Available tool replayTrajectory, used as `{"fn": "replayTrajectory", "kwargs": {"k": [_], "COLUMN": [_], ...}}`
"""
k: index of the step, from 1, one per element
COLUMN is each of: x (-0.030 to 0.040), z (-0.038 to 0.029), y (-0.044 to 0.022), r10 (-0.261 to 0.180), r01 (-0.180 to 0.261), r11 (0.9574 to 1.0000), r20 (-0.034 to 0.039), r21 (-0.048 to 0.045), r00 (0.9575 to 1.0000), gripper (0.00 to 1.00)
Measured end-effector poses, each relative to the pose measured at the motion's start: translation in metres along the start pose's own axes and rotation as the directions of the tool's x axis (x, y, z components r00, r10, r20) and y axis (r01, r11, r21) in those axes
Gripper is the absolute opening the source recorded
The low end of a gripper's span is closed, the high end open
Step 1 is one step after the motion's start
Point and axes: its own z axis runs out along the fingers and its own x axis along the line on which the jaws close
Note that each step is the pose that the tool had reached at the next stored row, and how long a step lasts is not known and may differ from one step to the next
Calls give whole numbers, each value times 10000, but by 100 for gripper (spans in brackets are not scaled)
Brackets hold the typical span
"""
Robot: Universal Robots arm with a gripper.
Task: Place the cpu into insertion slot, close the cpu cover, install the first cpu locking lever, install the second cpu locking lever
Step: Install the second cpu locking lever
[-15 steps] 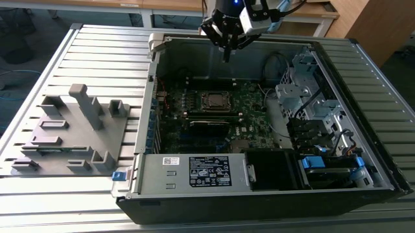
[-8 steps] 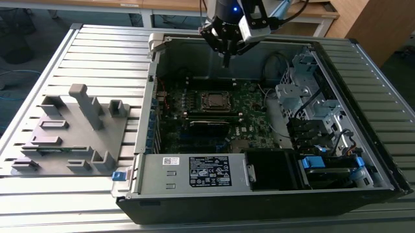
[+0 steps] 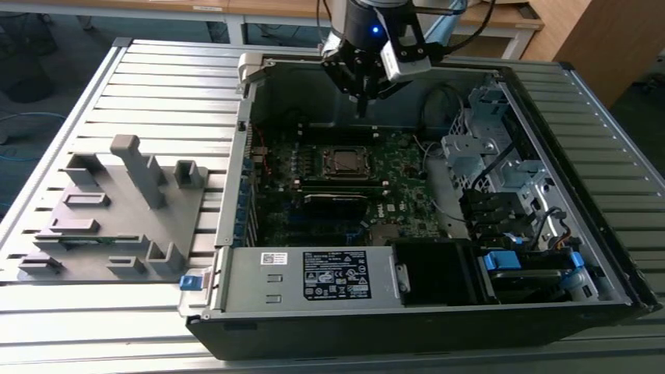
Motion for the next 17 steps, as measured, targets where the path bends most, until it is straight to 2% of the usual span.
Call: {"fn": "replayTrajectory", "kwargs": {"k": [10,17], "x": [-5,-6], "z": [188,204], "y": [-45,-46], "r10": [0,0], "r01": [0,0], "r11": [10000,10000], "r20": [0,-2], "r21": [1,-10], "r00": [10000,10000], "gripper": [10,10]}}
